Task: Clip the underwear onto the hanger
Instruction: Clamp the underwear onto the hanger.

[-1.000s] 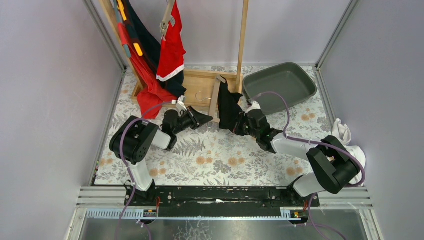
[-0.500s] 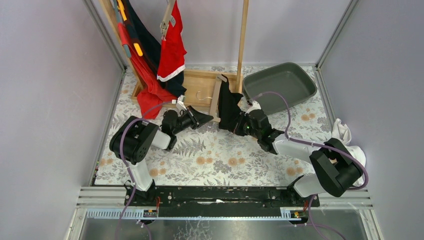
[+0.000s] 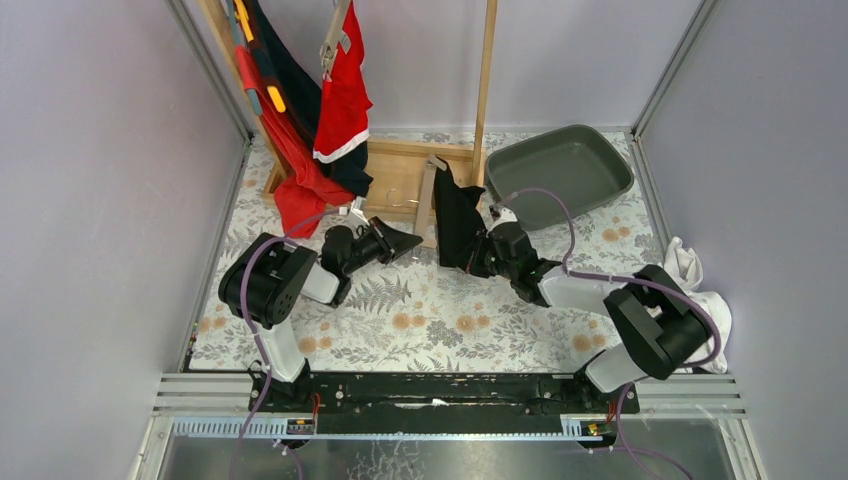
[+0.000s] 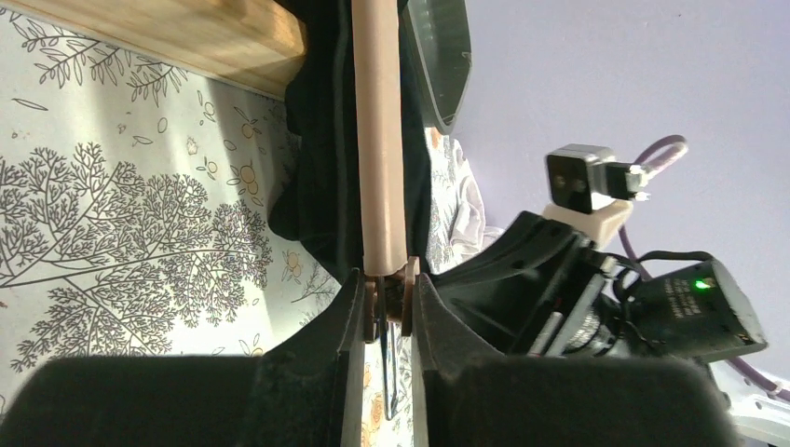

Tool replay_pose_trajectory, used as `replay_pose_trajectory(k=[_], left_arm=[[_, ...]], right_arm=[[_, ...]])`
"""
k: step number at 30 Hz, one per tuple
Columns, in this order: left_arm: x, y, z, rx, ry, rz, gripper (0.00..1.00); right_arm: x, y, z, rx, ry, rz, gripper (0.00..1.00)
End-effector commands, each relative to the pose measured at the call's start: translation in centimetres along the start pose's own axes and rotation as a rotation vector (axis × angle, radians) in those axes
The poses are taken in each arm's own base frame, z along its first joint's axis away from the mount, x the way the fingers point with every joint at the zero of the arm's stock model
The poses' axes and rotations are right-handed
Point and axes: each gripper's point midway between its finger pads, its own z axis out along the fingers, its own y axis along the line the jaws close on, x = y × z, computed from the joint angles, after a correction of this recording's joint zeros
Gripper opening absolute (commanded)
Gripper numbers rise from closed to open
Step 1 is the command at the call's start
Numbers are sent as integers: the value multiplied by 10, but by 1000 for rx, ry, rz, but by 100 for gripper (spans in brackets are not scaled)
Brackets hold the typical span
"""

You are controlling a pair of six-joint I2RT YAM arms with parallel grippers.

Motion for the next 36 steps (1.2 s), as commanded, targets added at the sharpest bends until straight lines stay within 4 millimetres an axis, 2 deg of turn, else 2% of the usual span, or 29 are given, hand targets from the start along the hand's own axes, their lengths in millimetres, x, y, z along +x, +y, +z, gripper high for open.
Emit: replay_pose_trajectory(k=[1,5,8,11,15,19,28,33,36], left_arm=[[-19,-14,1,69,-88,40,0],[-18,-10,3,66,-88,33,0],[-17,-7,4,61,-84,34,0],[-18,-6,6,58,-80,38,0],[-16,-3,8,50,-65,41,0],[-12,1,9,41,-48,43,0],[-9,8,12,-8,6,91,0],[-8,5,14,-2,47,91,0],[-8,6,15,-12,57,93,0]], right_arm=[[4,-4,14,5,35,-56,3],[8,-10,25,21,59,-99,5],[7,-12,28,26,67,-149,11],[6,-14,27,28,76,-199,24],[3,-16,25,40,74,-255,37],[-10,-10,15,30,29,-320,47],[-54,15,-25,27,-81,-560,52],[-64,22,-44,26,-78,-750,54],[-63,28,-49,33,-71,-885,53]])
